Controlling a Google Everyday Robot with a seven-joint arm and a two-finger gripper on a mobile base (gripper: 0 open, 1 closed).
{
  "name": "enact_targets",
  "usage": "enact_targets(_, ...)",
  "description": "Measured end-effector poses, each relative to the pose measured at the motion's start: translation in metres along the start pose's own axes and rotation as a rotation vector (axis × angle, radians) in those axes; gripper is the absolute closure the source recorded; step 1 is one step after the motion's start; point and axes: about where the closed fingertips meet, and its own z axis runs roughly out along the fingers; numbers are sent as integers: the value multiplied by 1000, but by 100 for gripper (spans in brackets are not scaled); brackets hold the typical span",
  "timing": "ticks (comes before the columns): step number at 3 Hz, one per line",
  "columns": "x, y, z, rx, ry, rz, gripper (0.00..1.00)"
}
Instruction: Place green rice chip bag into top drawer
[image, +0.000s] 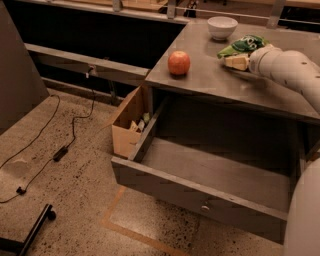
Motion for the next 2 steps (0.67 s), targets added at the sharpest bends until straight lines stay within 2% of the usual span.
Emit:
enact_targets(1, 4, -1, 9, -7, 7, 0, 42)
enact_targets(2, 4, -6, 7, 8, 29, -15, 65)
